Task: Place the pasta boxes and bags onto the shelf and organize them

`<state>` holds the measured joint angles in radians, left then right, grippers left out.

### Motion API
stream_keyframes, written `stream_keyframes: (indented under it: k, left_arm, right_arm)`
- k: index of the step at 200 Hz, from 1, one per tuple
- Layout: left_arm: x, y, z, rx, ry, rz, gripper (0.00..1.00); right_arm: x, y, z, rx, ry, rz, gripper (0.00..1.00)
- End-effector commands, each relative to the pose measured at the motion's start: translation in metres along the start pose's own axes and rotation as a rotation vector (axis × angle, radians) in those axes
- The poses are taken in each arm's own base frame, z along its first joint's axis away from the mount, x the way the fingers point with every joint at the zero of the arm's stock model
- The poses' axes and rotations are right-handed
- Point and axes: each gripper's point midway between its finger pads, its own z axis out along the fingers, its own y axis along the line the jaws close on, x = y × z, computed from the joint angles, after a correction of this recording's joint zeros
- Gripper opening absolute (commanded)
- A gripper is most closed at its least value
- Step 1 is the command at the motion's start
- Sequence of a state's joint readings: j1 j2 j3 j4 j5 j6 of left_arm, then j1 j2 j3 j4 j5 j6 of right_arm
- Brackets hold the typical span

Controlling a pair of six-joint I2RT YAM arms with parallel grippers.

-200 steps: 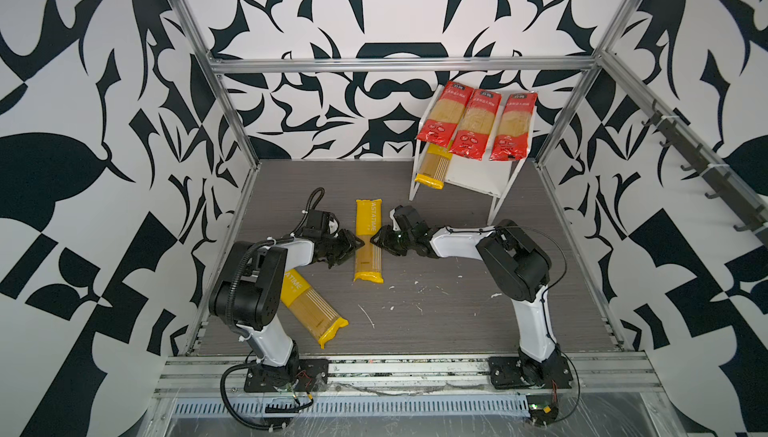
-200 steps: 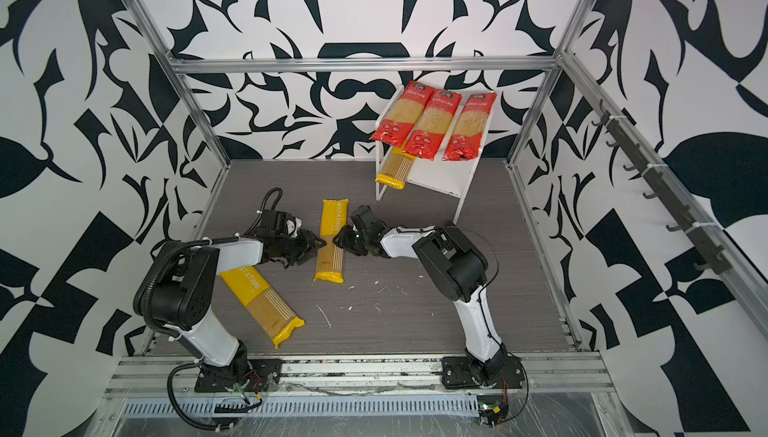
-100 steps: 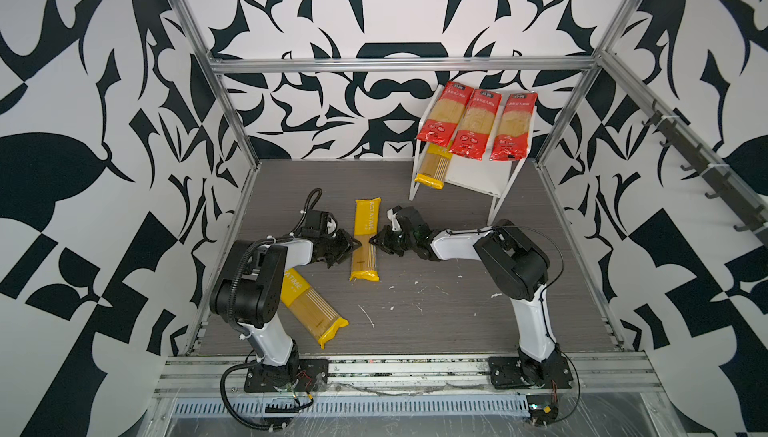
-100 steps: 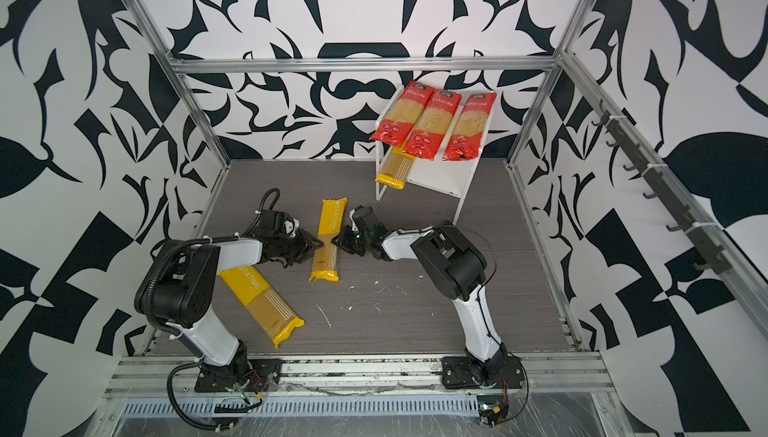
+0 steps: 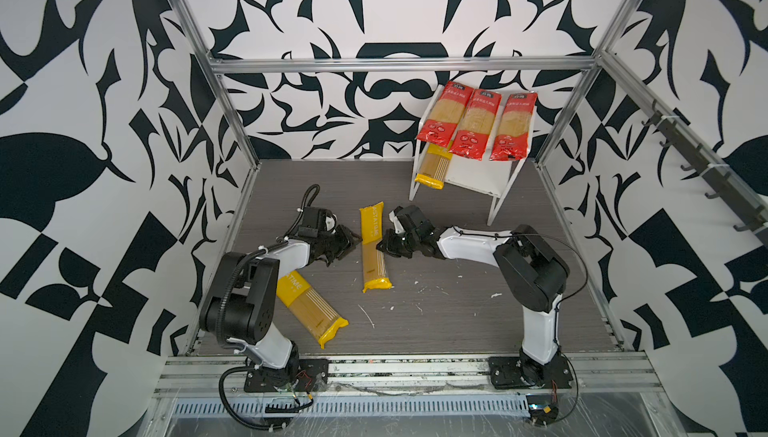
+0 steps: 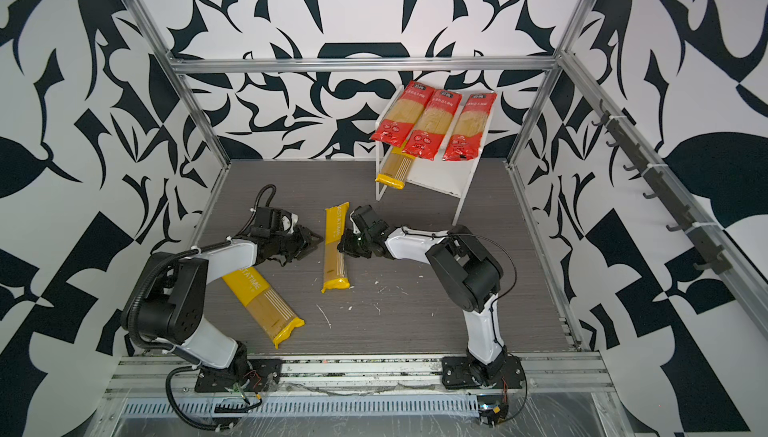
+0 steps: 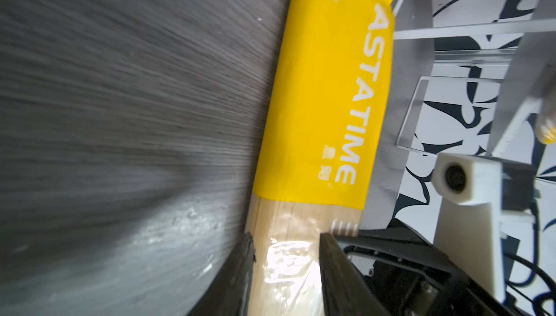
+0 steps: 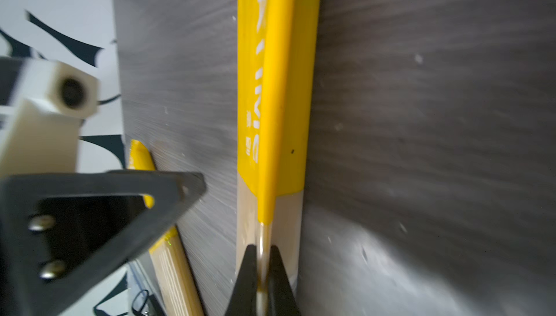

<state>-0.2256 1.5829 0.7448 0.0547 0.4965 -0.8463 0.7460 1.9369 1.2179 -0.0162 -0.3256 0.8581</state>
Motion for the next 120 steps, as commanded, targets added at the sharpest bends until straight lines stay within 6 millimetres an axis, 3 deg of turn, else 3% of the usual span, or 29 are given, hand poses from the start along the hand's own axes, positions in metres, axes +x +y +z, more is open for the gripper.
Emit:
stream_keyframes:
  k: [1,35,62,75,97,120]
  left_arm:
    - [0.012,0.006,-0.007,-0.021,0.016,-0.018,0.4]
    - [0.013,0.003,-0.015,-0.021,0.001,-0.006,0.4]
    - [0.015,0.003,-0.018,-0.023,-0.006,0.003,0.41]
    - [0.016,0.004,-0.019,-0.027,-0.009,0.005,0.41]
    - [0.017,0.006,-0.021,-0.032,-0.013,0.006,0.41]
    - [0.019,0.006,-0.025,-0.034,-0.021,0.008,0.41]
  right_arm:
    - [-0.014,0.02,-0.045,0.114,-0.047,-0.186,0.0]
    - [-0.012,-0.007,-0.09,0.449,-0.038,-0.341,0.0]
    - [-0.029,-0.029,-0.138,0.788,-0.113,-0.485,0.0]
    - [-0.032,-0.032,-0.151,0.92,-0.13,-0.561,0.0]
    - [-0.024,-0.031,-0.144,1.042,-0.089,-0.662,0.0]
    - [-0.006,-0.015,-0.121,1.085,-0.067,-0.735,0.0]
